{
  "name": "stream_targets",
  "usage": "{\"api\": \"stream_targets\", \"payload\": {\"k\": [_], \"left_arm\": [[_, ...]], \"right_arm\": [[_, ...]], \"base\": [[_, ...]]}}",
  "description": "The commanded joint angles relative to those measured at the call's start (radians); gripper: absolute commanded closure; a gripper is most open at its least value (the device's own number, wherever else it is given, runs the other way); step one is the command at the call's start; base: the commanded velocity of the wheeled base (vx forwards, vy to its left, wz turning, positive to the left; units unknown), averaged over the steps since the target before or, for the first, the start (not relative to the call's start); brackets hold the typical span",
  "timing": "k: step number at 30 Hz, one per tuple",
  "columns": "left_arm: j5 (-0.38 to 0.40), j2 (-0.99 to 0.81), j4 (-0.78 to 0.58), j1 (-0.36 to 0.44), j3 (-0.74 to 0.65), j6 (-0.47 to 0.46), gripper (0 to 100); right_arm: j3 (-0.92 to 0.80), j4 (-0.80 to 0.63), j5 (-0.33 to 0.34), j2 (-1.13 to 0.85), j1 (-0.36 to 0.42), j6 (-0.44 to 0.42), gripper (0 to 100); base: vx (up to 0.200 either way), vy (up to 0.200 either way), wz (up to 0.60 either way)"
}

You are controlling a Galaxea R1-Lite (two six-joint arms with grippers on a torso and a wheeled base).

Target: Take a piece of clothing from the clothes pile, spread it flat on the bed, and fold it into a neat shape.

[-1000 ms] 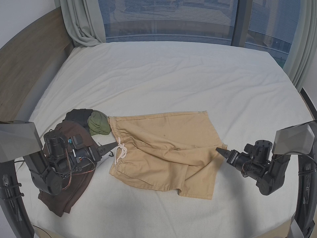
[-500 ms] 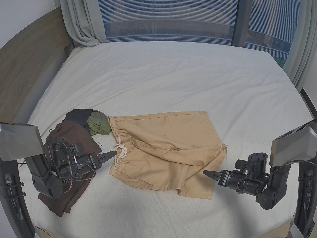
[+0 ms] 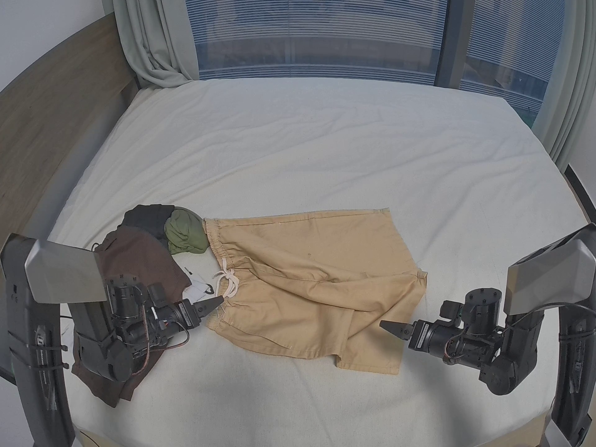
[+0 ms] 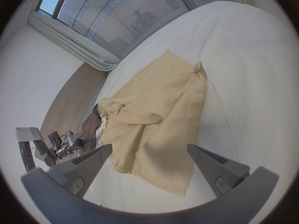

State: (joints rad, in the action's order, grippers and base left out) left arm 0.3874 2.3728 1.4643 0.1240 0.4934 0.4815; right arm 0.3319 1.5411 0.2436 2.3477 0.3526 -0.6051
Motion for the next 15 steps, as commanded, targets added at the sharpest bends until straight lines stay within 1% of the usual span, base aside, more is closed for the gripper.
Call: {"api": "stream_targets", "payload": {"k": [1, 15], "left_arm": [[-0.016, 0.086, 0.028, 0.023, 0.004, 0.014, 0], [-0.010, 0.128, 0.030, 0.031, 0.022, 0.019, 0]], "right_arm": [[0.002, 0.001, 0.000, 0.005, 0.000, -0.001, 0], [0.006, 0.001, 0.000, 0.005, -0.001, -0.001, 0]], "base": [[0.000, 0.000, 0.00], [0.000, 0.000, 0.00]]}}
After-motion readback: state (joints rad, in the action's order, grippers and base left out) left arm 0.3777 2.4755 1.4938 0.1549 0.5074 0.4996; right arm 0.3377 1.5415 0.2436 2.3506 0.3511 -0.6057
